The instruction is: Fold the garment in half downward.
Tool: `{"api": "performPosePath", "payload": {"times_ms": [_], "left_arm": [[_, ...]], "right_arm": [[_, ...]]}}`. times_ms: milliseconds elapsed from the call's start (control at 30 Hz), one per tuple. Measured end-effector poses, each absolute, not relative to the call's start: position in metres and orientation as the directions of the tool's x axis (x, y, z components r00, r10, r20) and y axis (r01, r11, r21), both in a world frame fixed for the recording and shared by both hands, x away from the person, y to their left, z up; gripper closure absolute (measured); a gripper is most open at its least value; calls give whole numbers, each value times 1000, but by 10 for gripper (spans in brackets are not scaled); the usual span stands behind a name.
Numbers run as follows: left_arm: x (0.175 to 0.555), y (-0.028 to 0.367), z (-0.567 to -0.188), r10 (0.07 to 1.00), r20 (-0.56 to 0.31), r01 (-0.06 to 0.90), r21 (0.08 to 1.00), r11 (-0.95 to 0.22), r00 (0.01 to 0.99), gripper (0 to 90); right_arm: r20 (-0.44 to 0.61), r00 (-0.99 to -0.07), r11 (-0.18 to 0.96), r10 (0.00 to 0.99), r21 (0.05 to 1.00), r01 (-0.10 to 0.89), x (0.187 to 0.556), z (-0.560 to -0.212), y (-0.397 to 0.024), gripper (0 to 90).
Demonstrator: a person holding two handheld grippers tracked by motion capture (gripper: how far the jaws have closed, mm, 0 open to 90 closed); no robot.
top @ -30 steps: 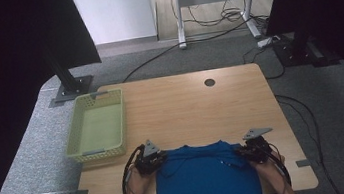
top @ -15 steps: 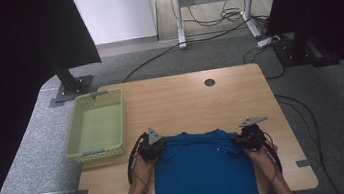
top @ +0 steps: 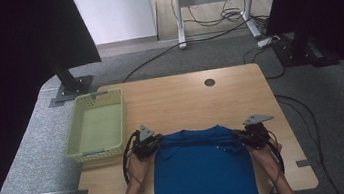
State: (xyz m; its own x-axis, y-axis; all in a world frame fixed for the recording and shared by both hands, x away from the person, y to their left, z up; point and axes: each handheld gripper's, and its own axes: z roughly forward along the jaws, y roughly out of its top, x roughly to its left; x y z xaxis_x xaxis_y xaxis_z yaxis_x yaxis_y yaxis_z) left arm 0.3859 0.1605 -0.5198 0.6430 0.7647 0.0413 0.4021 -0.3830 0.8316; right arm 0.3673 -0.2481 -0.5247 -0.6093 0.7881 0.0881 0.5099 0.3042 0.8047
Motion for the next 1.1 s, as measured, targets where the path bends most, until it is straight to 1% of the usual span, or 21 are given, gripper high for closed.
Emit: {"api": "performPosePath", "payload": {"times_ms": [33, 67, 100, 167, 200, 233, 267, 300, 333, 467, 500, 533, 567, 667, 700, 867, 900, 1000, 1033, 1067, 1100], "left_arm": [[386, 160, -520, 765, 41, 402, 832, -383, 643, 866], [371, 163, -514, 744, 47, 391, 828, -402, 666, 866], [367, 163, -515, 739, 39, 396, 825, -403, 672, 865], [367, 163, -515, 739, 39, 396, 825, -403, 672, 865], [356, 164, -525, 722, 11, 426, 801, -420, 692, 865], [356, 164, -525, 722, 11, 426, 801, -420, 692, 864], [356, 164, -525, 722, 11, 426, 801, -420, 692, 864], [350, 164, -536, 708, 7, 443, 776, -449, 706, 864], [349, 164, -540, 705, 1, 453, 765, -457, 709, 864], [347, 164, -546, 705, -10, 466, 757, -458, 709, 863], [347, 164, -546, 705, -10, 466, 757, -458, 709, 863], [350, 162, -546, 712, -2, 470, 753, -461, 702, 863], [351, 162, -547, 714, 0, 469, 753, -460, 700, 862], [357, 161, -548, 724, -4, 475, 757, -449, 689, 862], [359, 161, -548, 729, 0, 476, 758, -447, 685, 856], [371, 159, -548, 745, 22, 474, 760, -445, 666, 839], [379, 157, -549, 756, 34, 470, 764, -442, 654, 831], [379, 157, -549, 756, 34, 470, 764, -442, 654, 830], [390, 156, -550, 772, 34, 471, 775, -422, 635, 830], [393, 156, -551, 776, 38, 468, 778, -418, 629, 830], [395, 156, -551, 780, 43, 466, 780, -417, 625, 831]], "right_arm": [[79, -617, 307, 783, 814, 494, 359, -520, -249, 849], [79, -617, 307, 783, 814, 494, 359, -520, -249, 849], [80, -632, 310, 771, 819, 482, 346, -517, -251, 849], [85, -636, 312, 767, 817, 486, 343, -517, -252, 849], [85, -636, 312, 767, 817, 486, 343, -517, -252, 849], [85, -636, 312, 767, 817, 486, 343, -517, -252, 849], [114, -644, 317, 757, 797, 514, 334, -525, -255, 849], [114, -644, 317, 757, 797, 514, 334, -525, -255, 849], [130, -646, 328, 752, 776, 539, 330, -532, -256, 849], [139, -647, 332, 749, 767, 549, 329, -535, -257, 848], [155, -644, 343, 749, 741, 577, 327, -543, -257, 848], [155, -644, 343, 749, 741, 577, 327, -543, -257, 848], [152, -641, 357, 753, 723, 591, 329, -549, -253, 848], [152, -639, 357, 754, 723, 592, 330, -549, -253, 847], [131, -639, 371, 758, 719, 588, 336, -549, -249, 845], [128, -633, 361, 763, 728, 582, 348, -550, -248, 840], [120, -624, 356, 772, 732, 581, 358, -551, -247, 837], [114, -618, 354, 778, 732, 582, 362, -551, -246, 836], [114, -618, 354, 778, 732, 582, 362, -551, -246, 836], [96, -600, 353, 795, 730, 585, 373, -550, -242, 835], [93, -593, 351, 800, 729, 587, 377, -550, -241, 836]]}}
